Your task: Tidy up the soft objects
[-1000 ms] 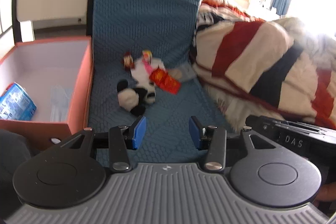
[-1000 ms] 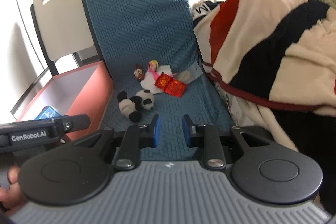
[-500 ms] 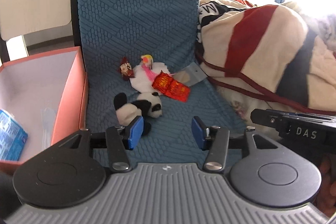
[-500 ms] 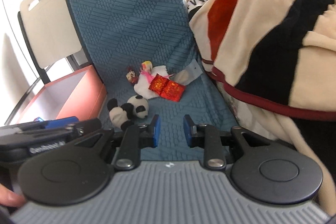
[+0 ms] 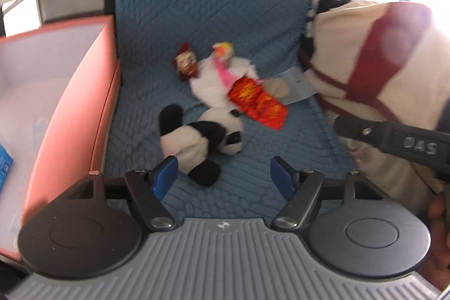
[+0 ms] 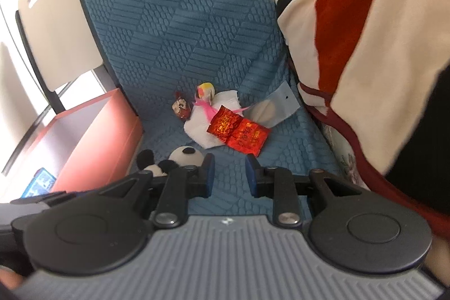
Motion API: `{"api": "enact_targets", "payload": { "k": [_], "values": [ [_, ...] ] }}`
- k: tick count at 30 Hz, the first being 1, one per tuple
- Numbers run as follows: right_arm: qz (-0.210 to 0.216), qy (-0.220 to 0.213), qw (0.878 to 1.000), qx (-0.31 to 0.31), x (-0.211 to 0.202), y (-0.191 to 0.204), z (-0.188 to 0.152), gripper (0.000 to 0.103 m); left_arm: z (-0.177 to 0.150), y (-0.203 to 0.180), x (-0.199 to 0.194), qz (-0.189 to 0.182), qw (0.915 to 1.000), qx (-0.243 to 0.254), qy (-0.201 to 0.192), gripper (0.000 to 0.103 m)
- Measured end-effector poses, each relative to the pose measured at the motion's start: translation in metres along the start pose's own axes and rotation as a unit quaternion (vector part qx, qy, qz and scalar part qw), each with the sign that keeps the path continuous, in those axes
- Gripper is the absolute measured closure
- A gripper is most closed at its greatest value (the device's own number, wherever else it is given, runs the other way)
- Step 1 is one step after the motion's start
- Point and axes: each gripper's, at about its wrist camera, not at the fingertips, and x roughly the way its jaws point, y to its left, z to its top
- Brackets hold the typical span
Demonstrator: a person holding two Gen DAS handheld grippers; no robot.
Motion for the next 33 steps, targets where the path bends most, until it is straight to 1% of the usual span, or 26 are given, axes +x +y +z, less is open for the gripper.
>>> {"api": "enact_targets", "payload": {
  "k": [2, 6, 7, 8, 10, 13, 18, 19, 20, 21, 22, 23, 24, 25, 28, 33],
  "values": [
    [0.008, 0.002, 1.0, -0.013, 0.011, -0.001, 0.002, 0.075, 0.002, 0.007, 0.012, 0.011, 0.9998, -0.012, 0.012, 0.026],
    [0.014, 0.015, 1.0, -0.022, 0.035, -0.006, 0.007, 0.075, 0.005, 0.014, 0.033, 0.036, 0.9989, -0.011, 0.027, 0.026],
    [0.015, 0.019, 0.999, -0.024, 0.04, -0.008, 0.009, 0.074, 0.005, 0.014, 0.036, 0.036, 0.9989, -0.008, 0.028, 0.026],
    [0.014, 0.022, 0.999, -0.029, 0.047, -0.009, 0.01, 0.07, 0.003, 0.015, 0.039, 0.034, 0.999, -0.004, 0.028, 0.026],
    [0.012, 0.031, 0.999, -0.038, 0.06, -0.011, 0.013, 0.07, -0.001, 0.013, 0.045, 0.03, 0.9992, 0.004, 0.025, 0.026],
    [0.016, 0.045, 0.998, -0.041, 0.077, -0.013, 0.016, 0.07, -0.003, 0.008, 0.053, 0.036, 0.9989, 0.016, 0.025, 0.026],
    [0.021, 0.056, 0.997, -0.056, 0.099, -0.013, 0.022, 0.07, 0.0, 0.011, 0.064, 0.052, 0.9984, 0.008, 0.021, 0.026],
    [0.02, 0.058, 0.996, -0.062, 0.104, -0.012, 0.023, 0.068, 0.001, 0.012, 0.067, 0.054, 0.9983, 0.006, 0.021, 0.026],
    [0.017, 0.058, 0.996, -0.07, 0.109, -0.011, 0.025, 0.057, 0.002, 0.012, 0.069, 0.056, 0.9982, 0.004, 0.022, 0.026],
    [0.014, 0.058, 0.995, -0.076, 0.113, -0.01, 0.026, 0.051, 0.003, 0.013, 0.072, 0.058, 0.998, 0.002, 0.024, 0.026],
    [0.013, 0.057, 0.995, -0.083, 0.117, -0.009, 0.028, 0.041, 0.004, 0.013, 0.074, 0.06, 0.9979, 0.0, 0.025, 0.026],
    [0.011, 0.056, 0.994, -0.088, 0.12, -0.009, 0.029, 0.035, 0.004, 0.013, 0.076, 0.062, 0.9977, -0.001, 0.026, 0.026],
    [0.011, 0.054, 0.994, -0.09, 0.123, -0.009, 0.03, 0.032, 0.004, 0.013, 0.078, 0.065, 0.9975, 0.0, 0.027, 0.026],
    [0.011, 0.055, 0.994, -0.091, 0.126, -0.009, 0.03, 0.031, 0.004, 0.013, 0.08, 0.07, 0.9972, 0.003, 0.027, 0.026],
    [0.008, 0.067, 0.993, -0.1, 0.136, -0.01, 0.031, 0.031, 0.001, 0.012, 0.086, 0.082, 0.9961, 0.011, 0.03, 0.026],
    [0.002, 0.073, 0.988, -0.133, 0.151, -0.003, 0.03, 0.031, 0.0, 0.016, 0.091, 0.09, 0.9954, -0.003, 0.033, 0.026]
  ]
}}
